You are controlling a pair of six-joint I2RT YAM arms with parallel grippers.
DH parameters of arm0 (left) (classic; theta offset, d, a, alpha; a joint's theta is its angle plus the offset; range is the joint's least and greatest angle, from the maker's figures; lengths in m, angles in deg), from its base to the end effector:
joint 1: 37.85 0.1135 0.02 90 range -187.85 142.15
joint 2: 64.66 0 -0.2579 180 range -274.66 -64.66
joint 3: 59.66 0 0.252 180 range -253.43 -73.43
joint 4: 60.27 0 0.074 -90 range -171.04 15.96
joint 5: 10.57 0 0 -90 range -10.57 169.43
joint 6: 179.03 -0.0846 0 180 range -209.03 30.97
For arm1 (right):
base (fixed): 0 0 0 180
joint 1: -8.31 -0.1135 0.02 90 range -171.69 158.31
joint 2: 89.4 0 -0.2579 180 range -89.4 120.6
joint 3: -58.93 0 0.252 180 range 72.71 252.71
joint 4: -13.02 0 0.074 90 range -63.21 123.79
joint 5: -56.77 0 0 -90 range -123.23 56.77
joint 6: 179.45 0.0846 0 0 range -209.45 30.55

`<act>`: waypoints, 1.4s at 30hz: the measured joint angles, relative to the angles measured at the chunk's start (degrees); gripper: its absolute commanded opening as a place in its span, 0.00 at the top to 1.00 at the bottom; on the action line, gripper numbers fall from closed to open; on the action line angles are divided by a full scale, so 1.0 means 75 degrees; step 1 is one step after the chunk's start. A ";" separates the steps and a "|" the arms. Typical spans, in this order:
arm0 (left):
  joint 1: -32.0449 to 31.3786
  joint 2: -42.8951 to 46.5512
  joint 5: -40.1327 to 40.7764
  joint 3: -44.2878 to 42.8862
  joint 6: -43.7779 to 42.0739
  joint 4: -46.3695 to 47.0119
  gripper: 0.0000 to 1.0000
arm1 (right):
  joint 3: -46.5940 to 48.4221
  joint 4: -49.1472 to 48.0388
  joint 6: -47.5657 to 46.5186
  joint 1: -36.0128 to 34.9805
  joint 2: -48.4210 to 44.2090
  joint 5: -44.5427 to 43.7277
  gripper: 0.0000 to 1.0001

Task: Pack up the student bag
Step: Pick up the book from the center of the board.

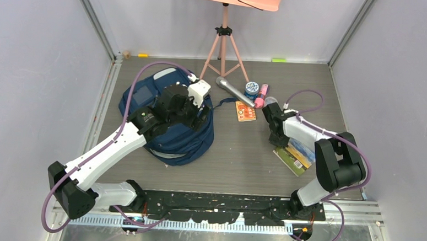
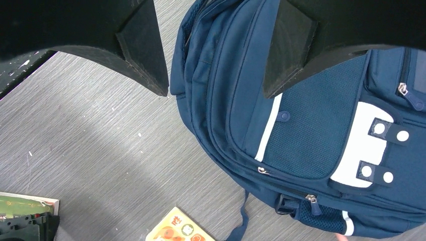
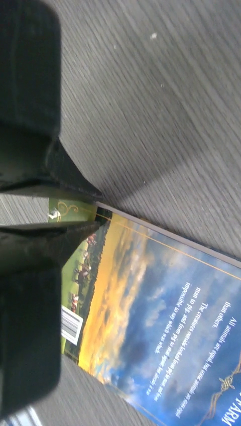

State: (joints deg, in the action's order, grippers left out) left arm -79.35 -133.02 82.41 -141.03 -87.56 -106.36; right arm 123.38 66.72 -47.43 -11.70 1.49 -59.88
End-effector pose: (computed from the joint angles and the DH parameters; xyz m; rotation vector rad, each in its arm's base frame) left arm 0.2300 -0.1976 0.3235 0.7144 2.0507 -0.3785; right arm 0.2716 0.0585 0.1118 0.5748 2.6640 -0.4320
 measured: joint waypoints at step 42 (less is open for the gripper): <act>0.0000 0.0017 -0.0472 0.1311 0.2136 0.1405 0.25 | 0.1061 -0.1568 0.1326 -0.4100 0.0256 0.1518 0.27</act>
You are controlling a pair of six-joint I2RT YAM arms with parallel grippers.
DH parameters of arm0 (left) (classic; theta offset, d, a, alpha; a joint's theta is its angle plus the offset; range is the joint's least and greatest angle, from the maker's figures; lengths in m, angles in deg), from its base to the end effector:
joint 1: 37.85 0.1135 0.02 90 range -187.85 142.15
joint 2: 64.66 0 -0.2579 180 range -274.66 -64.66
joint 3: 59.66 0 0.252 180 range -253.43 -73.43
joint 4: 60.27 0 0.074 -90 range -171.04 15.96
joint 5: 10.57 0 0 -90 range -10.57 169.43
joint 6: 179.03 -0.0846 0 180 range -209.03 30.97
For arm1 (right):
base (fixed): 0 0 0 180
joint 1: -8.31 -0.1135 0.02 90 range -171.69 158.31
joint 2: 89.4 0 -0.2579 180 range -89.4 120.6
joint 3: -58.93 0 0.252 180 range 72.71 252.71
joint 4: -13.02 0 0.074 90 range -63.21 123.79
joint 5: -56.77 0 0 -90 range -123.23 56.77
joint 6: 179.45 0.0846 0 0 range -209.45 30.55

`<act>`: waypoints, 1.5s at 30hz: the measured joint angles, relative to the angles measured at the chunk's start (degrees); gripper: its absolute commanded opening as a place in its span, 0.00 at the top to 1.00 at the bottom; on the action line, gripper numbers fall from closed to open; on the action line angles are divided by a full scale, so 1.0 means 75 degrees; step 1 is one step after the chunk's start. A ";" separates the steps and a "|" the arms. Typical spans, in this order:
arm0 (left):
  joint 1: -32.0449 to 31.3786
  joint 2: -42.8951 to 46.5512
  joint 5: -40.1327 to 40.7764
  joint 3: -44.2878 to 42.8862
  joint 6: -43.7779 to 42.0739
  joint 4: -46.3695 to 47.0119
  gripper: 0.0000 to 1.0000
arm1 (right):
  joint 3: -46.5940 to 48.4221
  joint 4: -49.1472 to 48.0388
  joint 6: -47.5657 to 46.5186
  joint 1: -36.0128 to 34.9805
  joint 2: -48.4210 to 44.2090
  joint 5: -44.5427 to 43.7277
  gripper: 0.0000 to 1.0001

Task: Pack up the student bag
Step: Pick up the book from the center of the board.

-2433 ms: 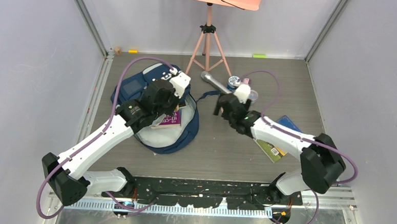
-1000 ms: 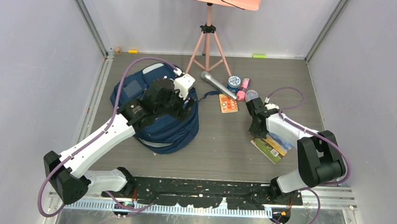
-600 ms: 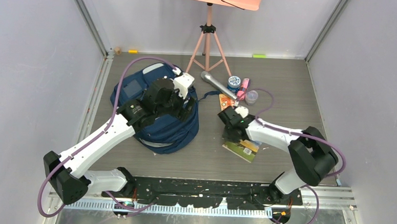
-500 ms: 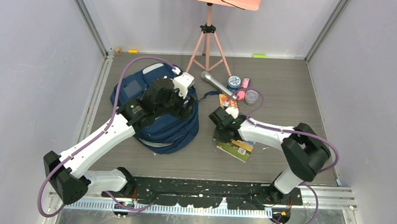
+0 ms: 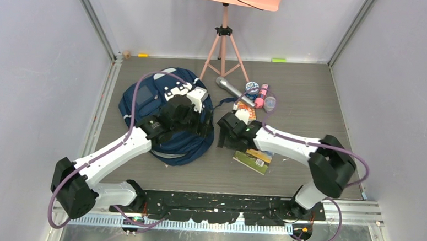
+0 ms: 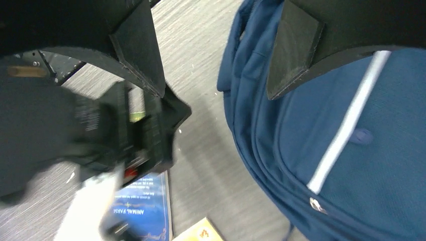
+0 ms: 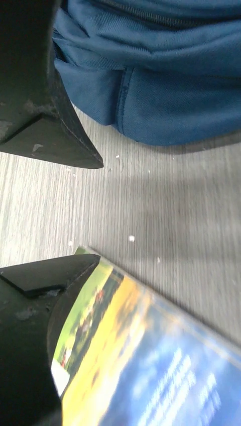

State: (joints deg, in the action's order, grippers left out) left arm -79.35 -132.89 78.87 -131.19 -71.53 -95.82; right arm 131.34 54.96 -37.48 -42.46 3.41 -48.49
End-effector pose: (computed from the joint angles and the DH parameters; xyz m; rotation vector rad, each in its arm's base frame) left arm 0.2317 -0.2061 0.2829 0.4625 2.1474 -0.6059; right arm 0.2330 0.2501 0.1454 0.1139 2.6212 0.2850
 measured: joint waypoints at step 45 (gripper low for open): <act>-0.1597 -0.5158 -0.1309 -0.0009 0.3809 0.4351 0.29 | -0.2987 -0.0064 -0.0347 0.4750 -0.2358 0.1859 0.35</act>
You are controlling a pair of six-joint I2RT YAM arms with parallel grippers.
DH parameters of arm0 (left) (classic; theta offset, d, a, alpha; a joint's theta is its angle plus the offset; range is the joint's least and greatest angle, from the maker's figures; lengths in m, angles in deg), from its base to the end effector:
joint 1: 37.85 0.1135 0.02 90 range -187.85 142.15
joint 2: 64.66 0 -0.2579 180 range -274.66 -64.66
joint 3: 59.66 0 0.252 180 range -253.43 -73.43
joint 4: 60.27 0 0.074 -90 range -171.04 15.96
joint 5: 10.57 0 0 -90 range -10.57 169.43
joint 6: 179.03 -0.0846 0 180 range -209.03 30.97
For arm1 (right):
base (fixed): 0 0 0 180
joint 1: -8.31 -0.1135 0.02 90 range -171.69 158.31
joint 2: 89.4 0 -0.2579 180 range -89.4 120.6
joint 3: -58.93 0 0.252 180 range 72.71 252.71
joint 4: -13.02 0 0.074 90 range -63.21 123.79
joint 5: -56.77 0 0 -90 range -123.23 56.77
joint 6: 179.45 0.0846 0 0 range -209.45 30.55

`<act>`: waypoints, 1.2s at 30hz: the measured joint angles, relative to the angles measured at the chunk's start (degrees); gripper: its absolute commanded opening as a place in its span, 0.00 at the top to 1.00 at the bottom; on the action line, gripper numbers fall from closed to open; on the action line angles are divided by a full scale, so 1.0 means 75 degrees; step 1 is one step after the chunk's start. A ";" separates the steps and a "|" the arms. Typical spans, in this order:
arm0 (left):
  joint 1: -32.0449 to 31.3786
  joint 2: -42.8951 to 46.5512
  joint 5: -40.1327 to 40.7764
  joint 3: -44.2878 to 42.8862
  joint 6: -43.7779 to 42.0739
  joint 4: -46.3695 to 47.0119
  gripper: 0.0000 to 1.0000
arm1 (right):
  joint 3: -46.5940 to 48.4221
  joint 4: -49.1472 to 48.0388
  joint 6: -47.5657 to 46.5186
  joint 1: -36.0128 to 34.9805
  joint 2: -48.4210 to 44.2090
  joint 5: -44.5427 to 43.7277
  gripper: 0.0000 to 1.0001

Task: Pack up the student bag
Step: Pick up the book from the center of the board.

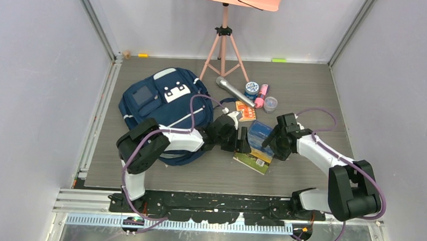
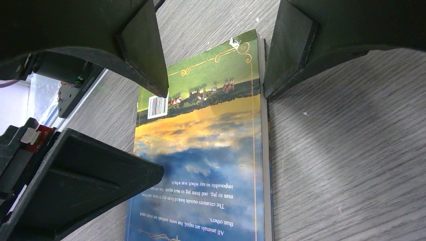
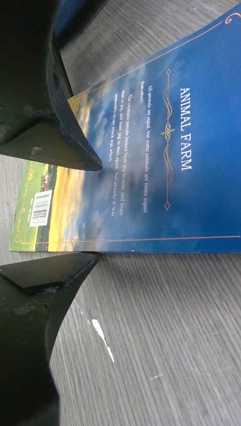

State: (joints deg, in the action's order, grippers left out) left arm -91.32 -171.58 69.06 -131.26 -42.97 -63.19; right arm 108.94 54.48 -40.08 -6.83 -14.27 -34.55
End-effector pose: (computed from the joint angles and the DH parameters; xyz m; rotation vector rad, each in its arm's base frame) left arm 0.2402 -0.3499 0.1172 0.2692 2.4676 -1.0638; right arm 0.2370 0.0621 0.1103 0.8216 2.6457 0.2795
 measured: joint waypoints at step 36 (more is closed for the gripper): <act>-0.0370 -0.0169 0.0329 -0.0079 0.0982 0.0356 0.95 | -0.0286 -0.0941 0.0385 0.0082 -0.0058 0.0393 0.35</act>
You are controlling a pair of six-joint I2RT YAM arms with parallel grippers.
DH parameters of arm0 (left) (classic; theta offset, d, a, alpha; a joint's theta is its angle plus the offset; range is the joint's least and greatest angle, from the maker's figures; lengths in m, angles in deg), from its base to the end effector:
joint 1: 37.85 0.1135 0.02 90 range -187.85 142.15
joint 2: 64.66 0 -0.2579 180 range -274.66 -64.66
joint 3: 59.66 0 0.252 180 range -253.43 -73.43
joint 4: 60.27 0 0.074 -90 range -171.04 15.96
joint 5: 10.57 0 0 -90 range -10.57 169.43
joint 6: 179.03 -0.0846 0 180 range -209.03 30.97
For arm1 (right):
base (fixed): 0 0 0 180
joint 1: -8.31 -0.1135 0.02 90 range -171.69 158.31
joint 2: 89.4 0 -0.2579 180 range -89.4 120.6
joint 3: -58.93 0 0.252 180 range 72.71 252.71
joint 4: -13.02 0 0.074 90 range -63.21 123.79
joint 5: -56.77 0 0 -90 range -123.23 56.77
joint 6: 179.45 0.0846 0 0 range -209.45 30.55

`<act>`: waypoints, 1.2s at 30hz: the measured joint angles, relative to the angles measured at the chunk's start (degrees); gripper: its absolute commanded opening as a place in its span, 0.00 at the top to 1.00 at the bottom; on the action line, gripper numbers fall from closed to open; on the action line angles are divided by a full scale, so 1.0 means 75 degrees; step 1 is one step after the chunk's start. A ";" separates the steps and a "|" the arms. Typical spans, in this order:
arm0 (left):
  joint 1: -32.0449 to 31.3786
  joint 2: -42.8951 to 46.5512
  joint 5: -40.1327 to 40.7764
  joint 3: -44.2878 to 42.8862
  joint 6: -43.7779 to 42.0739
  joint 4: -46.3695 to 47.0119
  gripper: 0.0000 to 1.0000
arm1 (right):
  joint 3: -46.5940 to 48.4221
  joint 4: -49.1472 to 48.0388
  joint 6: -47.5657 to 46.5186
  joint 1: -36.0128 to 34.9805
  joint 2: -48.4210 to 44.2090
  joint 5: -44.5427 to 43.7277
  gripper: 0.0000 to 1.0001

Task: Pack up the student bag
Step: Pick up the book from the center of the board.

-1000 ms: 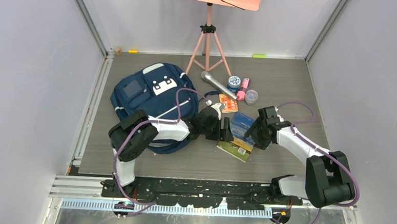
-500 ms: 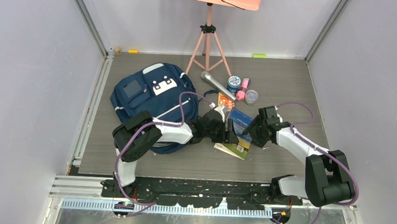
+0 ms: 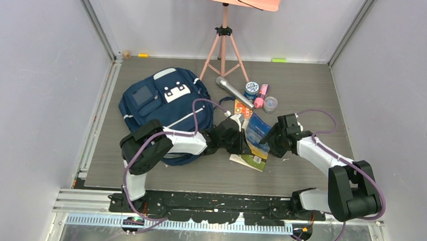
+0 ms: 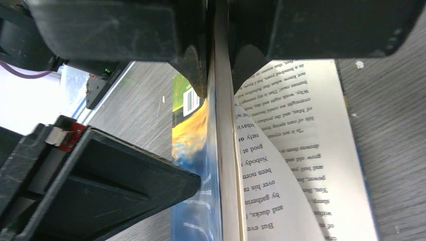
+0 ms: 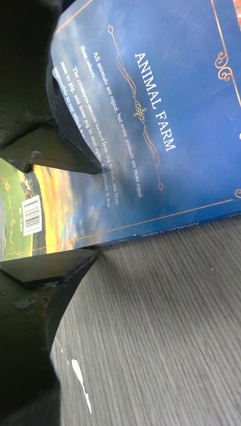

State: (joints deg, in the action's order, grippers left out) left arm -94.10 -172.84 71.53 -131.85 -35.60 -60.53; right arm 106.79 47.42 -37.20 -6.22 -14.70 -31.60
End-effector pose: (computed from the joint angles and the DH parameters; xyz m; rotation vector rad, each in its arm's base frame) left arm 0.2301 -0.3653 0.1171 0.1475 2.4721 -1.1238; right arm 0.2444 0.0658 0.1095 0.8660 2.5657 0.4142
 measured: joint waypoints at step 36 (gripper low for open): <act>0.1099 0.4980 -0.1174 0.1469 -0.0714 0.0510 1.00 | 0.0933 -0.0950 -0.1204 -0.0108 -0.3896 0.3550 0.06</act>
State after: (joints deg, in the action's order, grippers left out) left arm -85.86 -135.49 62.72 -120.83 -40.96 -56.70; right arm 113.79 40.29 -46.22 -7.03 -43.93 -4.98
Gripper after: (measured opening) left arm 0.130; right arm 0.962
